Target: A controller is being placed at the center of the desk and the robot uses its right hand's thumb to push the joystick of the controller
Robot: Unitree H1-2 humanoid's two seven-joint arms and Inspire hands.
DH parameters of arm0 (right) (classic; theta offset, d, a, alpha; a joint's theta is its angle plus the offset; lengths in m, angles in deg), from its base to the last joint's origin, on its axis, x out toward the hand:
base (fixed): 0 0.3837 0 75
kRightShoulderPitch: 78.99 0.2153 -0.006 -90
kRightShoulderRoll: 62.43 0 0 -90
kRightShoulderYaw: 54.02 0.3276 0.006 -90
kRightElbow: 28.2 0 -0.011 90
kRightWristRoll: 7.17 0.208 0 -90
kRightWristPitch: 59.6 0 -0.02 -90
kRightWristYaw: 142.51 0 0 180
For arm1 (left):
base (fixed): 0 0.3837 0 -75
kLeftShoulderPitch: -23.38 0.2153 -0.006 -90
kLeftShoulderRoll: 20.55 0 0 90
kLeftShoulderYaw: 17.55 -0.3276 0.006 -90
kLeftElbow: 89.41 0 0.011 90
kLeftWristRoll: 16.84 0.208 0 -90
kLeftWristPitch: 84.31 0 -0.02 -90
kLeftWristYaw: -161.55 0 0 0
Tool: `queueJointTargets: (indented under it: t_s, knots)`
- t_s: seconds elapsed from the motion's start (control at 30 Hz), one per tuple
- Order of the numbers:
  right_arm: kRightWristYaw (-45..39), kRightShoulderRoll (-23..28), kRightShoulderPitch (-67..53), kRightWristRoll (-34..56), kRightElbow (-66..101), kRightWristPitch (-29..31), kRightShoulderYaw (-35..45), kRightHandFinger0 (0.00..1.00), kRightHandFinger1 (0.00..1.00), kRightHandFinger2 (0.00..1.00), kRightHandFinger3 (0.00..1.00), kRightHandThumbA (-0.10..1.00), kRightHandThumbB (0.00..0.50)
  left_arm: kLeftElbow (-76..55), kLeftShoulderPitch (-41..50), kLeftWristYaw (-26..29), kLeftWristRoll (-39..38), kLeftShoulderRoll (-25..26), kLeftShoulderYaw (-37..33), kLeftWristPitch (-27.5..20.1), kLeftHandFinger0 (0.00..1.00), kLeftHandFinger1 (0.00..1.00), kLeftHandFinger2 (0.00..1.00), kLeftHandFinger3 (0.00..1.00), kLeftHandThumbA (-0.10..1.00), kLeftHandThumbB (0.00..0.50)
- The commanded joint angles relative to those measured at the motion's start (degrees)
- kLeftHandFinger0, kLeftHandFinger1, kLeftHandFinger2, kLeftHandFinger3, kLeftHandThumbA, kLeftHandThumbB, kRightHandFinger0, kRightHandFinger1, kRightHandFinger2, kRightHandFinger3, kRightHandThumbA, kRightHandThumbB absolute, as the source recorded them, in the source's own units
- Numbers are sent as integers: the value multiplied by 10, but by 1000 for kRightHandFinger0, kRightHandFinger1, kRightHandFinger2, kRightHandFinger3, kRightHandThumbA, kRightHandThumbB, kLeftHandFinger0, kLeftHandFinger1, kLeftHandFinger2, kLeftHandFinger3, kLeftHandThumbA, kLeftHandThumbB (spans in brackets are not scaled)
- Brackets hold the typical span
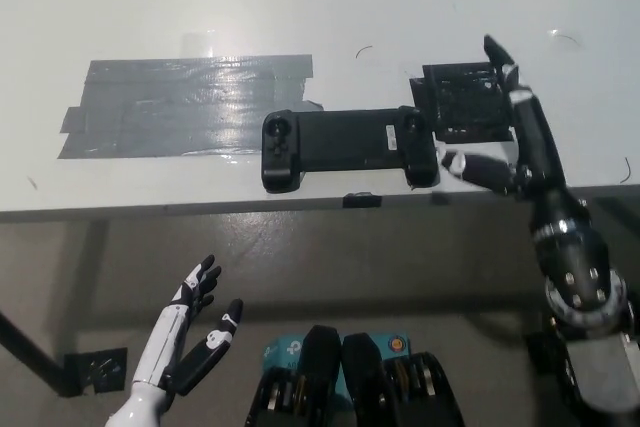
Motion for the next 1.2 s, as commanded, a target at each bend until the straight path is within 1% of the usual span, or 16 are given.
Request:
queueJointTargets:
  t_s: [0.0, 0.07, 0.1, 0.17, 0.27, 0.43, 0.5, 0.63, 0.73, 0.83, 0.93, 0.97, 1.0, 1.03, 1.07, 1.17]
  knots:
    - [24, -10, 67, 26, -64, -9, 21, 1000, 1000, 1000, 1000, 1000, 192, -20, -7, -2, 5, 2, 1, -19, 1000, 1000, 1000, 1000, 621, 4]
    - [29, -15, 84, 28, -87, -14, 25, 1000, 1000, 1000, 1000, 1000, 195, -18, -11, -2, 5, 2, 2, -19, 1000, 1000, 1000, 1000, 623, 4]
    - [31, -20, 100, 32, -115, -16, 28, 1000, 1000, 1000, 1000, 1000, 225, -17, -11, -1, 7, 3, 1, -20, 1000, 1000, 1000, 1000, 619, 1]
    - [35, -22, 114, 27, -141, -19, 27, 1000, 1000, 1000, 1000, 1000, 240, -17, -10, -1, 9, 3, 0, -22, 1000, 1000, 1000, 1000, 602, 0]
    - [48, -28, 138, 30, -198, -2, 29, 1000, 1000, 1000, 1000, 1000, 241, -18, -11, -3, 3, 2, 2, -15, 1000, 1000, 1000, 1000, 563, 1]
    - [64, -34, 171, 39, -284, 12, 36, 1000, 1000, 1000, 1000, 981, 220, -21, -12, -4, 3, 3, 2, -15, 1000, 1000, 1000, 1000, 543, 0]
    - [71, -33, 179, 36, -314, 16, 34, 1000, 1000, 1000, 1000, 987, 227, -22, -11, -6, -1, 2, 2, -13, 1000, 1000, 1000, 1000, 514, 0]
    - [82, -32, 191, 35, -360, 37, 30, 1000, 1000, 1000, 1000, 979, 198, -22, -14, -5, 2, 2, 2, -12, 1000, 1000, 1000, 1000, 504, 0]
    - [89, -33, 203, 41, -397, 52, 31, 1000, 1000, 1000, 1000, 986, 215, -24, -15, -4, 6, 4, 2, -11, 1000, 1000, 1000, 1000, 465, 0]
    - [102, -31, 208, 37, -412, 58, 29, 1000, 1000, 1000, 1000, 951, 175, -22, -18, -3, 4, 3, 4, -10, 1000, 1000, 1000, 1000, 457, 0]
    - [121, -27, 212, 23, -424, 51, 22, 1000, 1000, 1000, 1000, 829, 41, -23, -19, -3, 6, 3, 3, -6, 1000, 1000, 1000, 1000, 462, 0]
    - [126, -27, 213, 25, -426, 50, 24, 1000, 1000, 1000, 1000, 700, 4, -23, -19, -3, 6, 3, 3, -5, 1000, 1000, 1000, 1000, 460, 0]
    - [129, -27, 213, 31, -427, 52, 28, 1000, 1000, 1000, 1000, 485, 0, -23, -19, -3, 6, 4, 4, -5, 1000, 1000, 1000, 1000, 458, 0]
    - [127, -28, 212, 39, -429, 58, 33, 1000, 1000, 1000, 1000, 135, 0, -23, -19, -3, 5, 5, 4, -6, 1000, 1000, 1000, 1000, 447, 0]
    - [126, -28, 210, 47, -430, 71, 38, 1000, 1000, 1000, 1000, -87, 0, -23, -19, -5, 3, 5, 4, -8, 1000, 1000, 1000, 1000, 442, 0]
    - [138, -27, 208, 50, -428, 86, 45, 1000, 1000, 1000, 1000, -100, 0, -23, -22, -3, 5, 5, 5, -7, 1000, 1000, 1000, 1000, 437, 0]
